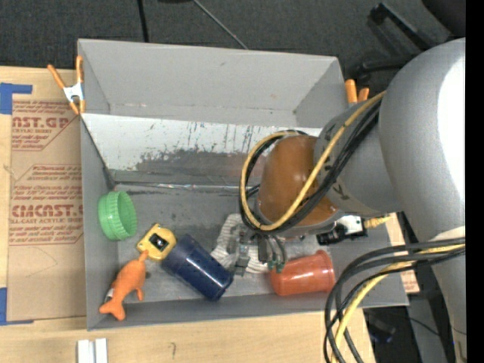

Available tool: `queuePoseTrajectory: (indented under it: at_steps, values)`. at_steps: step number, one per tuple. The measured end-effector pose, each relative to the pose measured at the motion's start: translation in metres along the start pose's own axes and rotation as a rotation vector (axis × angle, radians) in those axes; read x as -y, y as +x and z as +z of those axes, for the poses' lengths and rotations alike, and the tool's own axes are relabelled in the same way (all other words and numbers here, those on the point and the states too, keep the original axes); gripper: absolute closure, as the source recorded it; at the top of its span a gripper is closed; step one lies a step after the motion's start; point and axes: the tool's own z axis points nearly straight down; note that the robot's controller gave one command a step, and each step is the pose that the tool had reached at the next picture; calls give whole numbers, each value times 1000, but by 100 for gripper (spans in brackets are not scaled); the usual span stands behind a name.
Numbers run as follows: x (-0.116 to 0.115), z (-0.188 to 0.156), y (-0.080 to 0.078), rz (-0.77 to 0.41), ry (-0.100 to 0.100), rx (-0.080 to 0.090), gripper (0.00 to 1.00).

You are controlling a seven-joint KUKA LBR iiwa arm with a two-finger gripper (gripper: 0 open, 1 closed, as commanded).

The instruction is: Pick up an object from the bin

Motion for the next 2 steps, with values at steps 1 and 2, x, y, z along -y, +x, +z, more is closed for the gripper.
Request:
queuePoseTrajectory:
  at_steps: [1,2]
  values:
    - [-7,-20,18,-3,1,-5,100]
    - [-9,-27,22,-6,1,-6,100]
